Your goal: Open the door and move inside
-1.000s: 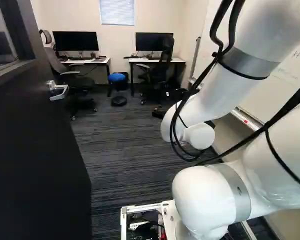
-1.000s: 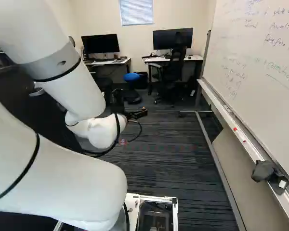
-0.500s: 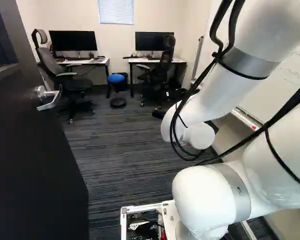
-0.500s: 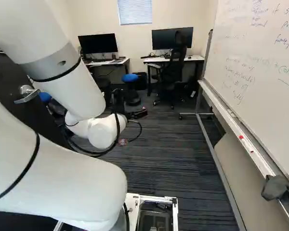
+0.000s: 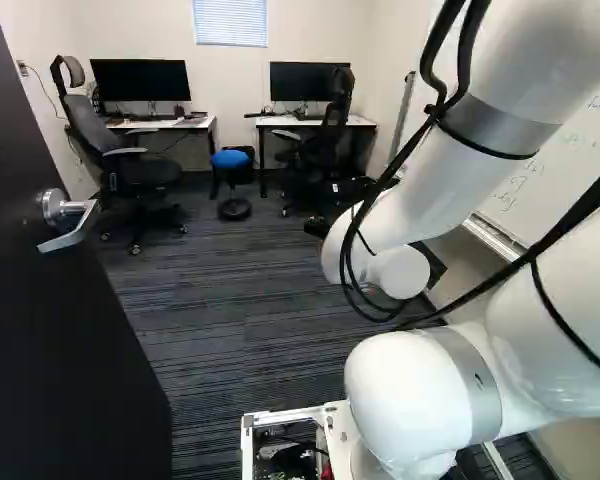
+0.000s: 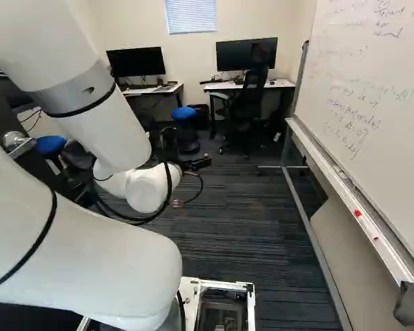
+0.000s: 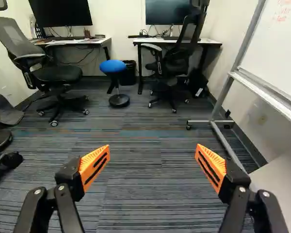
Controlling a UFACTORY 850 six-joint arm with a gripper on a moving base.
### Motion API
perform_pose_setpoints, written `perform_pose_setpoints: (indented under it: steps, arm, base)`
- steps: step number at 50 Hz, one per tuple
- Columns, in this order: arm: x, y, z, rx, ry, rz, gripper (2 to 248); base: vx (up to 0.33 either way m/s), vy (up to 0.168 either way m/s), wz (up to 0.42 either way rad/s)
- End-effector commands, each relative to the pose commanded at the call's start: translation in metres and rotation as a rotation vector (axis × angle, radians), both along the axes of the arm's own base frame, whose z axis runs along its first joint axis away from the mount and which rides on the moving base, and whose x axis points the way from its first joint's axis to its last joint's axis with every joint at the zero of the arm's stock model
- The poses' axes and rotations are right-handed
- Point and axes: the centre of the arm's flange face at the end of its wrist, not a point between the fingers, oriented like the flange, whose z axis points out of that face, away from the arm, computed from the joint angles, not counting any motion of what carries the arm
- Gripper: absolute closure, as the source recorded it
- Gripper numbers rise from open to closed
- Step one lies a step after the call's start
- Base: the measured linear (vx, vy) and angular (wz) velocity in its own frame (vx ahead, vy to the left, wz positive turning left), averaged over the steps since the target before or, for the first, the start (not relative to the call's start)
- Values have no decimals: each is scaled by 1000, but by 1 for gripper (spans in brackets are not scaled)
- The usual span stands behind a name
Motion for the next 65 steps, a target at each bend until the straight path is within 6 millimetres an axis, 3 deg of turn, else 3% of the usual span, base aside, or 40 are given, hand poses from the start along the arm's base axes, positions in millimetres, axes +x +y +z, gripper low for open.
perform_pose_setpoints:
  steps: [65]
  arm:
    - [0, 0, 0, 0, 0, 0, 3]
  base:
    - [175, 6, -5]
